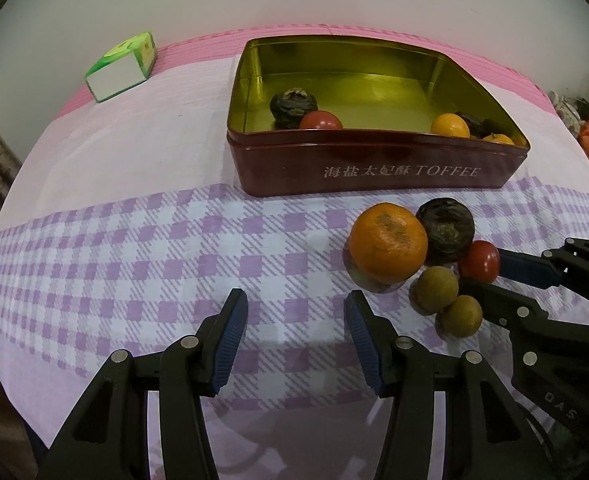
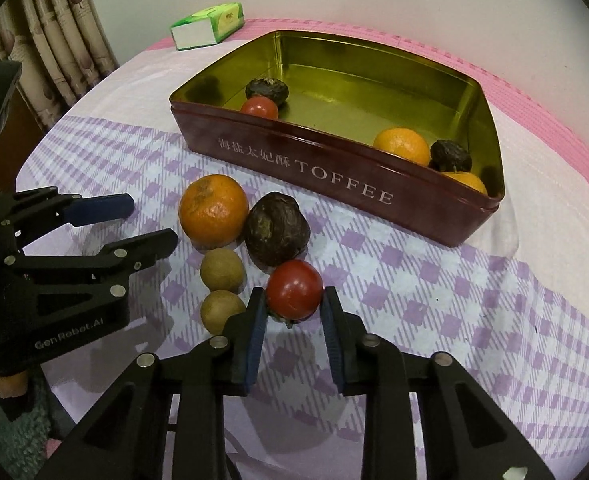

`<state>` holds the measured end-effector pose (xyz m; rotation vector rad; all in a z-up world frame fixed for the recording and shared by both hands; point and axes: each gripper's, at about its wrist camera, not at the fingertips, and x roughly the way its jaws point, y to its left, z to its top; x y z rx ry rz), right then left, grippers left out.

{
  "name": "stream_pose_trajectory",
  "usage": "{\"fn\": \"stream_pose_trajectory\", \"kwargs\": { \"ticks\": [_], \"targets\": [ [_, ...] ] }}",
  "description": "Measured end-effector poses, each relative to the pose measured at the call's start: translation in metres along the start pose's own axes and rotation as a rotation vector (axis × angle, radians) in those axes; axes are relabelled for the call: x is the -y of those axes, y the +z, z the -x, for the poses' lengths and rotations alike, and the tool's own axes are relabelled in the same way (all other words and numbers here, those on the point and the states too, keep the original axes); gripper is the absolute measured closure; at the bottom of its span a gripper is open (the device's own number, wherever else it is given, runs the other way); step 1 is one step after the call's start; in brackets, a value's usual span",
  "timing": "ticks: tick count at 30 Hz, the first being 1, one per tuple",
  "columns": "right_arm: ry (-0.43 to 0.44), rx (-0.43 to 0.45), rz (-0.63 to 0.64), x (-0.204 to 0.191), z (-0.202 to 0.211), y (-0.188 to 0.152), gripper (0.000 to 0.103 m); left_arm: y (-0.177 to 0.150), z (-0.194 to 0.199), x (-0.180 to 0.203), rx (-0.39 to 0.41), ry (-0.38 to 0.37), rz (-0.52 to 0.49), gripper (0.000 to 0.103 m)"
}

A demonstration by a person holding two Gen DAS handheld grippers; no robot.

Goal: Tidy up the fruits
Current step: 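Grasp the red tomato with the right gripper, then grasp the orange with the left gripper while the right holds the tomato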

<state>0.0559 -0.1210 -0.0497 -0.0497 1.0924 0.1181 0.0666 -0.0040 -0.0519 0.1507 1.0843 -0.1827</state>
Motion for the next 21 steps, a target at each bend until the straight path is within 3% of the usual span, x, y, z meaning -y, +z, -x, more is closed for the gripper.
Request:
{"fn": "stream_pose_trajectory", "kwargs": {
  "ticks": [8,21],
  "targets": [
    [-0.005,0.005,-0.012,0.003,-0.001,0.002,0.078,0.002,-0.001,0.004,0.001,-0.01,-0.017,0.05],
    [-0.034,0.005,-0.14,0.039,0.005,-0.007,0.078,0.004,-0.004,0.016,0.006,-0.046,-0.048,0.05]
  ]
}}
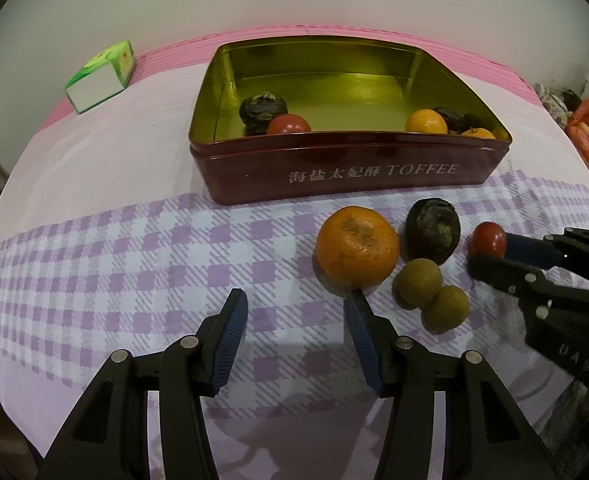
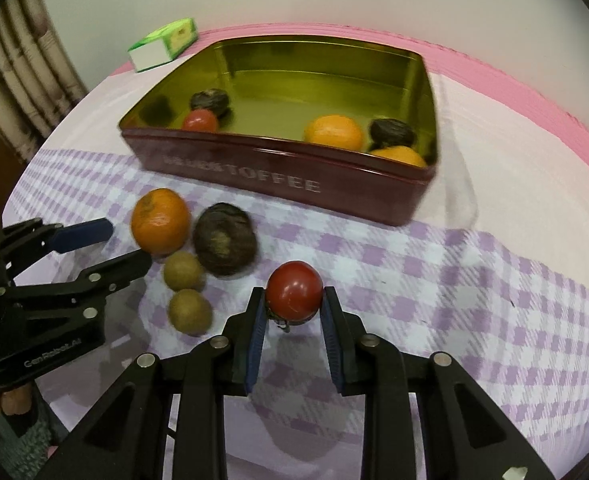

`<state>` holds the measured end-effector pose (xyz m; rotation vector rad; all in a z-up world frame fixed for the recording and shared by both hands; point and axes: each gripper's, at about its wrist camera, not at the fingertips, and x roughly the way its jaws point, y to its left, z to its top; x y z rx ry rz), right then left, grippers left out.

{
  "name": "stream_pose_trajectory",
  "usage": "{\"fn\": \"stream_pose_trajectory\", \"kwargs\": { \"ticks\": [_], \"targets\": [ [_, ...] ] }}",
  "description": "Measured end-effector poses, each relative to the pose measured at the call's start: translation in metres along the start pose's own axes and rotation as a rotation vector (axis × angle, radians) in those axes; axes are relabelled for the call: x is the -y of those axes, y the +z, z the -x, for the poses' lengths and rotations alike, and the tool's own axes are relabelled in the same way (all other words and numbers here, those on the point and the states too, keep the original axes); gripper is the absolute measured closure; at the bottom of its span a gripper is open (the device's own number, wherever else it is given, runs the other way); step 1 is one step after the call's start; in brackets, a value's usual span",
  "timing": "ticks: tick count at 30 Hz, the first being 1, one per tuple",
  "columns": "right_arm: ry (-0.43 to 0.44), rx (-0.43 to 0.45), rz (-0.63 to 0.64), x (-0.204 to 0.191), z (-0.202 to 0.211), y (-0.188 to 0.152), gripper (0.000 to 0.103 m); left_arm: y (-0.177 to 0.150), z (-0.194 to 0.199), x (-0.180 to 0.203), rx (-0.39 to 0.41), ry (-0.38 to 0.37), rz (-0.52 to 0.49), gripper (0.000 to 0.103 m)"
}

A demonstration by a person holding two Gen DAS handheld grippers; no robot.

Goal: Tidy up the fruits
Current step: 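Grasp the orange with the left gripper while the right holds the tomato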

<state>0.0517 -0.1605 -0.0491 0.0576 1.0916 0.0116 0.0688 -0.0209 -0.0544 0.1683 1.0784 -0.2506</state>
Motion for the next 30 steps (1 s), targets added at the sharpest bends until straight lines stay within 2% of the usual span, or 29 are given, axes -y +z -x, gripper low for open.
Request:
{"fn": "stream_pose_trajectory", "kwargs": {
  "ticks": [13,30],
  "targets": [
    [-0.016,0.006,-0.054,0.021,0.003,-0.003,0.078,0.007,-0.008,0.02,0.007,-0.05,-0.051,0.05],
    [-0.005,0.009,-0.063,0.022,0.005,-0.003,0.078,0.029,-0.024,0.028,0.023,-0.051,-0.054,0.044]
  ]
}}
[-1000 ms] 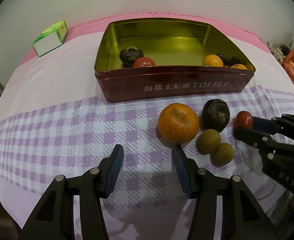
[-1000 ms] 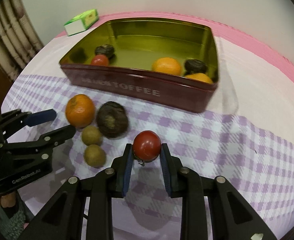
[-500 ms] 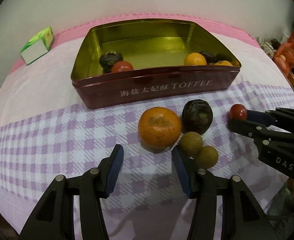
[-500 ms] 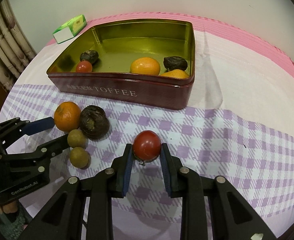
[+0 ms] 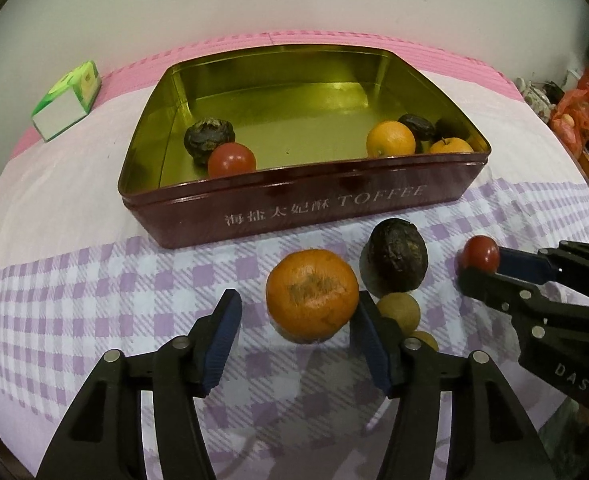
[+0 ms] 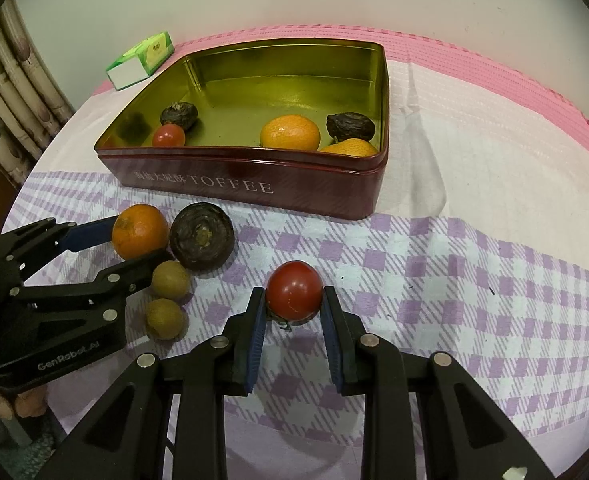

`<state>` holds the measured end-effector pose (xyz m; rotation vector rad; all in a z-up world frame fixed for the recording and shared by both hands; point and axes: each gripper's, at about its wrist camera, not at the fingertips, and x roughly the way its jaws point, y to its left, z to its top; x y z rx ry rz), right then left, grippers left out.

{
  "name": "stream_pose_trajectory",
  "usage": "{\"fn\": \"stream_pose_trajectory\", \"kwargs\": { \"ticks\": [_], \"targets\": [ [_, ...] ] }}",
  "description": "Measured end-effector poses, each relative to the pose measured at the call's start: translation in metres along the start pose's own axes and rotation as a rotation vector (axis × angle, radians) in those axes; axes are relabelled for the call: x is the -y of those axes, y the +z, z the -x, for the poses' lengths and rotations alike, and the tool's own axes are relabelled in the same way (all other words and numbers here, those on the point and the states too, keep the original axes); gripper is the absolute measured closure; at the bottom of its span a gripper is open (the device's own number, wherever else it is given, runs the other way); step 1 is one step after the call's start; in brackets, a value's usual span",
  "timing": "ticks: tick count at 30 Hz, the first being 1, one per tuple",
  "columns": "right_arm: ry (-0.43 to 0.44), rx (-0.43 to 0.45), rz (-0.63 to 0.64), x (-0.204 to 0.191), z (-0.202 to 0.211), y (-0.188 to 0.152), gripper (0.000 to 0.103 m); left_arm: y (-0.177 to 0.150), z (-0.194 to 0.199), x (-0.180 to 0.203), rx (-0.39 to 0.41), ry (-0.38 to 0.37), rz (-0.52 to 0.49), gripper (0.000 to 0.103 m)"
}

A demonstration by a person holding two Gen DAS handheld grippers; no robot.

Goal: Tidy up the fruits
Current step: 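Grasp the orange with the left gripper while the right holds the tomato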

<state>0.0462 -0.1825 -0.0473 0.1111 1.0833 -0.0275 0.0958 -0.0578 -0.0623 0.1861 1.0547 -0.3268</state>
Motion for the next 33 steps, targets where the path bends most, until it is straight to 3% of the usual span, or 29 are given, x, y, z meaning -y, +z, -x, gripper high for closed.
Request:
{"fn": "stream_pose_trajectory", "kwargs": {
  "ticks": [10,14,33],
  "targets": [
    [0.0,0.0,-0.003,-0.0004,0.0001,0.0,0.078,0.0036,-0.0045,0.0001,0.012,0.004,-0.001,0.044],
    [0.0,0.0,-0.003,-0.0004,0.0002,0.0004,0.078,0.0018,-0.0024,0.0014,0.021,0.001,-0.012,0.059],
    [-0.002,-0.002,-0.003,-0.0008,0.0001,0.0008,0.078,-0.002,0.0053,-0.0011,0.015,0.002,0.007,0.06]
  ]
}}
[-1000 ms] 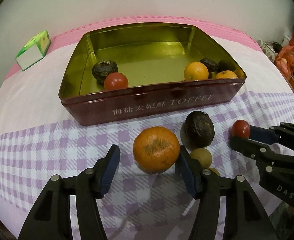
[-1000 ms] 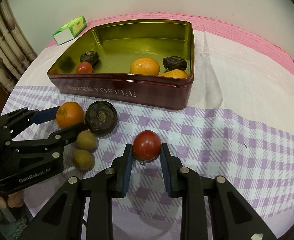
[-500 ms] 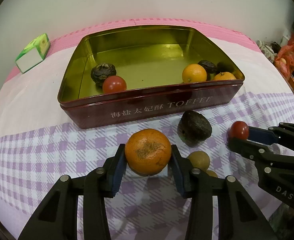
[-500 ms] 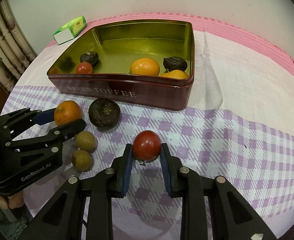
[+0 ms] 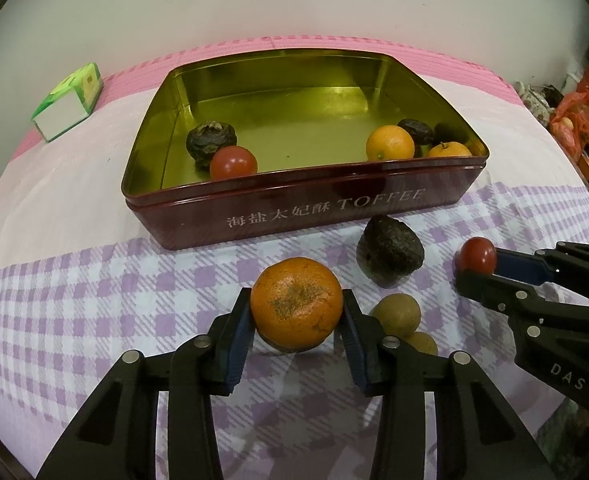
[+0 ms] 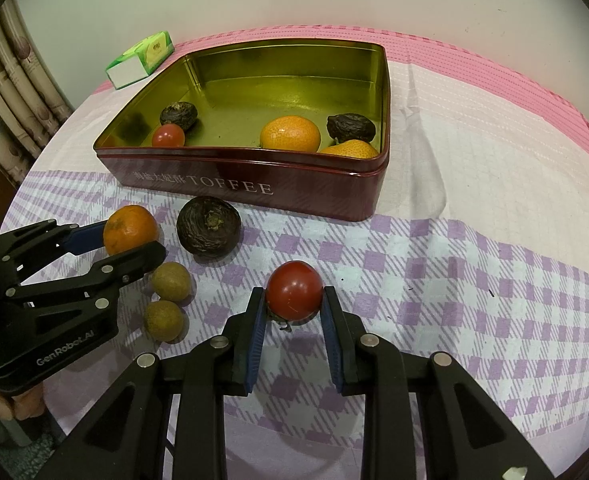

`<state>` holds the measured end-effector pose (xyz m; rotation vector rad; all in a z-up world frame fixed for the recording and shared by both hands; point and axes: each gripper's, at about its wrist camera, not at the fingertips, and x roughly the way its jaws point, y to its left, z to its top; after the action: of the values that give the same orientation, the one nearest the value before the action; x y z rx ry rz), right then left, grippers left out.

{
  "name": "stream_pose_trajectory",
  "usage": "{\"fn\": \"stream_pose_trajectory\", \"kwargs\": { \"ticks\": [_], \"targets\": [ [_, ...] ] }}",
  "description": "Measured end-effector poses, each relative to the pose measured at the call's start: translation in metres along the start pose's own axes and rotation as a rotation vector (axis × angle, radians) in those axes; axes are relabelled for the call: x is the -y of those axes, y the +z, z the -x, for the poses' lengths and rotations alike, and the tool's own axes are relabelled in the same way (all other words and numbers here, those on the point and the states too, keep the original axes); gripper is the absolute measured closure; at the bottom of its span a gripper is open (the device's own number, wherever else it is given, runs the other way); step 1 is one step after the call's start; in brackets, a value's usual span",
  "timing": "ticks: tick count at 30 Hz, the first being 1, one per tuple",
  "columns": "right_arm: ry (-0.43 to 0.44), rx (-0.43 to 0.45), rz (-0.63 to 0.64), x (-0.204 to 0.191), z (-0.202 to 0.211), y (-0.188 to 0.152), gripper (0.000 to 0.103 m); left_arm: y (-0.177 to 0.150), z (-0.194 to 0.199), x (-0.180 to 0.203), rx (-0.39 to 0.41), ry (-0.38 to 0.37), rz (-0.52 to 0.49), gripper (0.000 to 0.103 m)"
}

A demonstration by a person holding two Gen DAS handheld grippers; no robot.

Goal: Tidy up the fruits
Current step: 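Grasp the orange with the left gripper while the right holds the tomato, then carry the orange and red tomato over the TOFFEE tin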

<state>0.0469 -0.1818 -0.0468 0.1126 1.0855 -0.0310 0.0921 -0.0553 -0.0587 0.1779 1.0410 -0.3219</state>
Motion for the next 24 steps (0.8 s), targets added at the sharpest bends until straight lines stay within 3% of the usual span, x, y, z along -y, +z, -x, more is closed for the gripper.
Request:
{"fn": "stream_pose_trajectory", "kwargs": {
  "ticks": [13,24],
  "targets": [
    [0.006,0.0,-0.004,0.001,0.001,0.001,0.078,0.001,0.009,-0.006,0.011,-0.001,0.012,0.06],
    [0.035,0.059,-0.009,0.001,0.025,0.013,0.078,0.018,0.038,-0.01,0.099,-0.025,0.003,0.06]
  ]
}}
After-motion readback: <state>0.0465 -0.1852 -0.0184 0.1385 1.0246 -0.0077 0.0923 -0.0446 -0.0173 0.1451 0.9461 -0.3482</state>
